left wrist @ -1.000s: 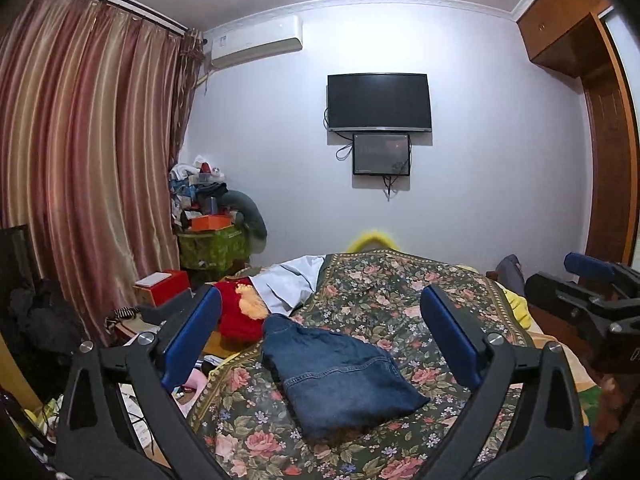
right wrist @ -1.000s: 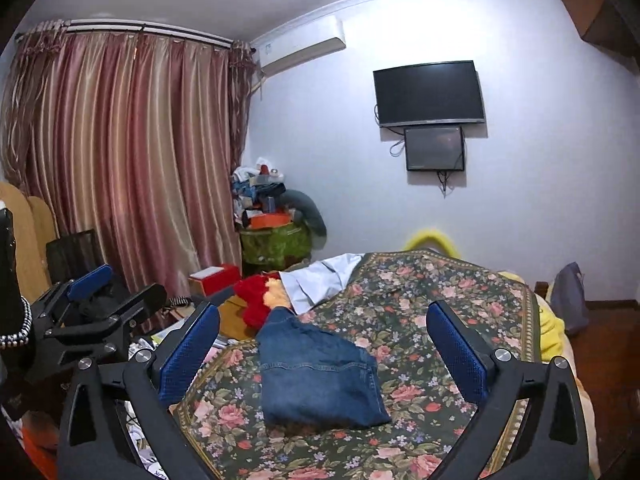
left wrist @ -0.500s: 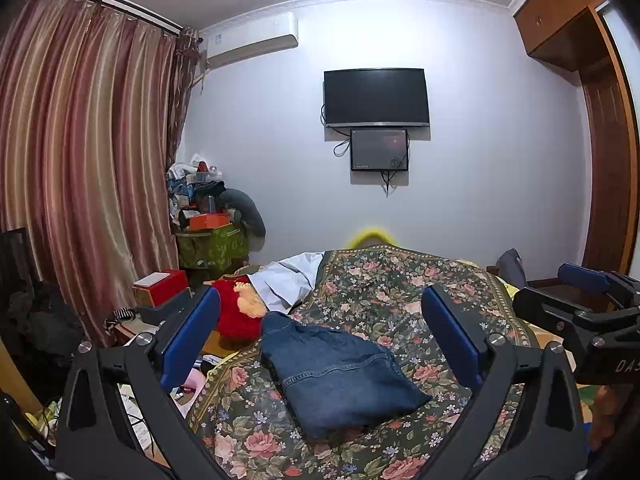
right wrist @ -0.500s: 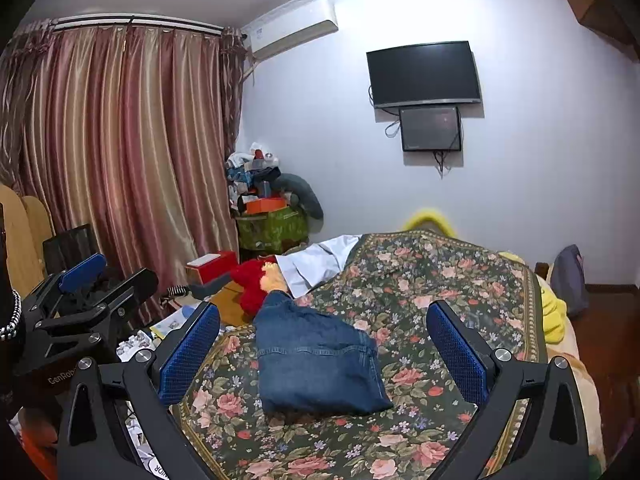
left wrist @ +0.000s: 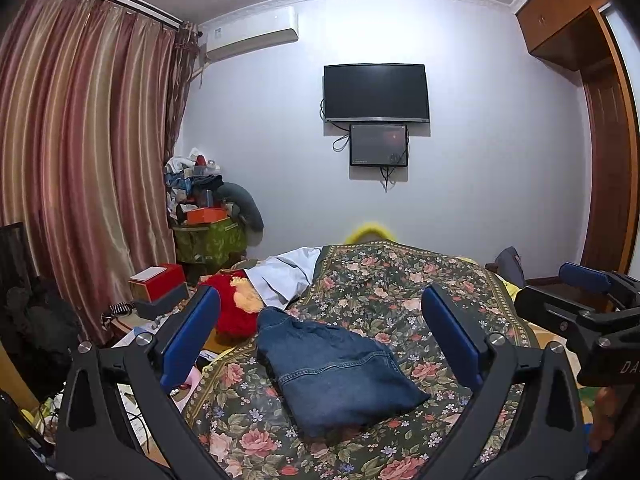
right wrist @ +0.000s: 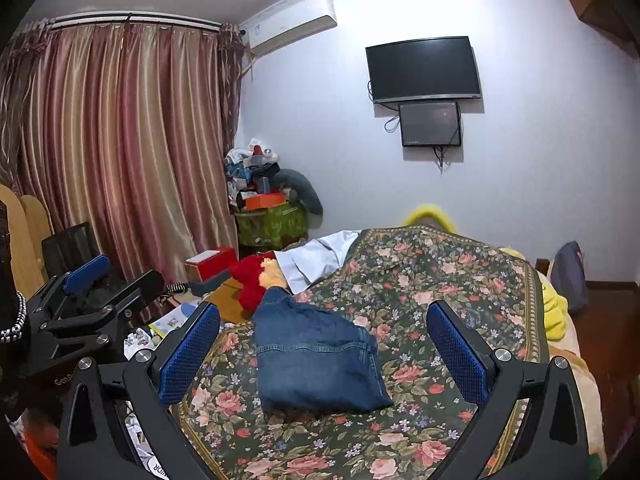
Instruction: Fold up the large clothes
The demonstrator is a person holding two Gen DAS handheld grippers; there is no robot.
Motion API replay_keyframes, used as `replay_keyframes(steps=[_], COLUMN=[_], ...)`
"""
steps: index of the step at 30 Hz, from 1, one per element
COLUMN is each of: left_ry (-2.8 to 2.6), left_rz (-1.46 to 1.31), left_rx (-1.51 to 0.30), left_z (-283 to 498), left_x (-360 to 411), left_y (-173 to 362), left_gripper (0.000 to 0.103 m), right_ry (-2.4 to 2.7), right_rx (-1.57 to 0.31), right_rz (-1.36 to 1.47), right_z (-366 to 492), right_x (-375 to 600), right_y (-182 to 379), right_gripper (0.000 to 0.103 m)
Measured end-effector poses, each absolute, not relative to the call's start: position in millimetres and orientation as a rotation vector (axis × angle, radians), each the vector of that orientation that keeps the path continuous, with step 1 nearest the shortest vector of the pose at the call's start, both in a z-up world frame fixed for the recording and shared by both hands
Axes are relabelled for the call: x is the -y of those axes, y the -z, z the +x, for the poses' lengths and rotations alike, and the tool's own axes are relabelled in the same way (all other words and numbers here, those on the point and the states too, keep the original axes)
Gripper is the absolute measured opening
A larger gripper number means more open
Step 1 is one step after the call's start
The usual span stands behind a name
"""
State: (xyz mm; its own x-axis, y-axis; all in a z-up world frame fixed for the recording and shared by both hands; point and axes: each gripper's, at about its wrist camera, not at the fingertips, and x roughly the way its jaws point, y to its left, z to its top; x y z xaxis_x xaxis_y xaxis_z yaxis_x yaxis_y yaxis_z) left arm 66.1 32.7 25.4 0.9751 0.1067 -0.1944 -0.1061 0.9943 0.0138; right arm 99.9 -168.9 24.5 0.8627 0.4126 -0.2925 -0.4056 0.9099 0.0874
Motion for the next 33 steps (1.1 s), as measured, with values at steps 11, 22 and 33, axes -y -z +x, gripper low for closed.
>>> replay_keyframes(steps=[11, 22, 33], left_ry=[-0.103, -0.07, -0.037], left_rz=[0.0, -0.011, 0.003], left_rx=[-0.2, -0.209, -0.203], left_z=[70.0, 71.9, 70.7], left_x=[-32.8, -34.1, -32.8], left_y=[-23.2, -21.8, -21.6], left_gripper=[0.102, 0.102, 0.102], right_ry=[-0.434, -0.442, -0.442], right_rx=[-0.309, -0.301, -0.299], right_rz=[0.022, 0.02, 0.02], right_z=[98.9, 100.8, 100.9], right_x=[168.9, 172.0, 173.0], right_y=[-25.5, -27.2, -26.6], right_gripper=[0.103, 0.103, 0.103])
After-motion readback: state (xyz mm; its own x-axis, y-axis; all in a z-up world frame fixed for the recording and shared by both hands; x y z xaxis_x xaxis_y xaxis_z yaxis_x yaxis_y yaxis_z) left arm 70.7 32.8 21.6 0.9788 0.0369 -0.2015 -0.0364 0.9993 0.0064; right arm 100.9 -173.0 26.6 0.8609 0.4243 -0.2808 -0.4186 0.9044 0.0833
